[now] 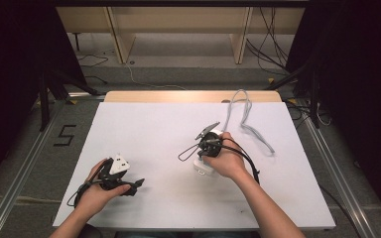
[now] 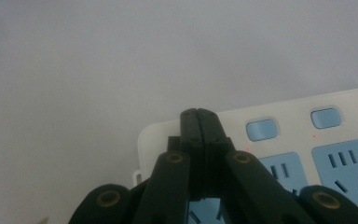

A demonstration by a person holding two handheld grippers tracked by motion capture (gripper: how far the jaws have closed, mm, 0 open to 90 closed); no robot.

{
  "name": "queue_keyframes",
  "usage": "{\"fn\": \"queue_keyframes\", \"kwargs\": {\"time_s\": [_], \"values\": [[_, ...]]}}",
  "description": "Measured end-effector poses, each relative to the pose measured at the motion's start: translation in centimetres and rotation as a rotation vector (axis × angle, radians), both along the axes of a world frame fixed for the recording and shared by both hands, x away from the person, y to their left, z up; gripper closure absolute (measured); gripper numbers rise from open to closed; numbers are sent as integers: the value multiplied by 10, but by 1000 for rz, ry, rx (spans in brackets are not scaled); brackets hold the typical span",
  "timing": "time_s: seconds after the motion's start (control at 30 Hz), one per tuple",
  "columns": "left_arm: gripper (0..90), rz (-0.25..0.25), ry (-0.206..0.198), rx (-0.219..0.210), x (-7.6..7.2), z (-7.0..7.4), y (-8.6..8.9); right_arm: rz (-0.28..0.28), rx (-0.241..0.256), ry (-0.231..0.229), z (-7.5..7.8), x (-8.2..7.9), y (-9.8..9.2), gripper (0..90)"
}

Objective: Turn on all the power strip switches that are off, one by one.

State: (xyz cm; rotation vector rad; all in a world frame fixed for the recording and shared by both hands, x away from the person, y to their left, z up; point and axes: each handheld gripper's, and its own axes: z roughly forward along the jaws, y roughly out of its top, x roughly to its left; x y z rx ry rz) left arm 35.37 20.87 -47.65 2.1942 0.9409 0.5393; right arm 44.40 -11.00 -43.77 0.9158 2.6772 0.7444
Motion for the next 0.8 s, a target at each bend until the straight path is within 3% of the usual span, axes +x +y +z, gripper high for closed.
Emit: {"fn": "queue_keyframes", "kwargs": {"time_s": [0.8], "values": [[161,-1,0,2,0,0,0,-5,-5,21,-2,1,2,900]]}}
